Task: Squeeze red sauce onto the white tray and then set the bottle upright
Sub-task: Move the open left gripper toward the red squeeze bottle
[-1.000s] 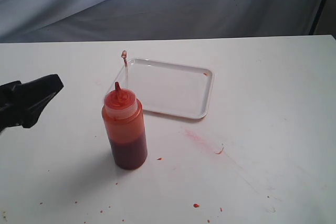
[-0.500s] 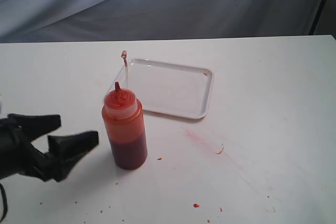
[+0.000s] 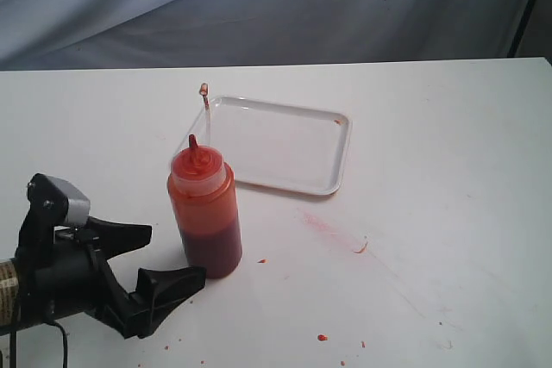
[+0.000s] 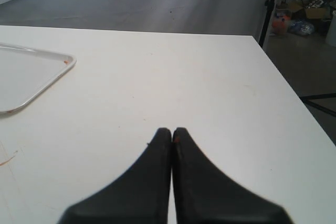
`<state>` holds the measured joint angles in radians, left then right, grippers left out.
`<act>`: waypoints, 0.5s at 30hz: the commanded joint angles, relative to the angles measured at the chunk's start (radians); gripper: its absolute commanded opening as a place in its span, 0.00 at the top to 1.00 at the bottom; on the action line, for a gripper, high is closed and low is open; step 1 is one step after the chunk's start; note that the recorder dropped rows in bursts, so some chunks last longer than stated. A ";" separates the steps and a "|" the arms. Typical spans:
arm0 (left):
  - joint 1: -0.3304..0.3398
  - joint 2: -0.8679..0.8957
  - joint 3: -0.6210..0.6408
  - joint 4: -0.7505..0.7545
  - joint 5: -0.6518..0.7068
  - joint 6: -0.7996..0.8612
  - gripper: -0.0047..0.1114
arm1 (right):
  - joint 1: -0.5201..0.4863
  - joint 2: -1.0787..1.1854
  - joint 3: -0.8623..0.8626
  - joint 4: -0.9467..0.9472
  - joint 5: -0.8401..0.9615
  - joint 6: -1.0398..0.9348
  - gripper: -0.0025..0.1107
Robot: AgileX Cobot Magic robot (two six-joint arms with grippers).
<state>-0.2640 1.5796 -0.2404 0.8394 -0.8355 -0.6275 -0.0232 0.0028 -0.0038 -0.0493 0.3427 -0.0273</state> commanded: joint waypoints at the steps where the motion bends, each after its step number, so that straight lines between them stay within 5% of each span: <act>1: -0.005 0.005 0.002 -0.014 -0.006 0.117 0.06 | 0.001 -0.003 0.004 0.001 -0.009 0.001 0.98; 6: -0.005 0.005 0.002 -0.041 -0.006 0.299 0.06 | 0.001 -0.003 0.004 0.001 -0.009 0.001 0.98; 15: -0.005 0.005 -0.022 -0.046 0.028 0.205 0.06 | 0.001 -0.003 0.004 0.001 -0.009 0.001 0.98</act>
<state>-0.2640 1.5840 -0.2523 0.8066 -0.8093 -0.3794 -0.0232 0.0028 -0.0038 -0.0493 0.3427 -0.0273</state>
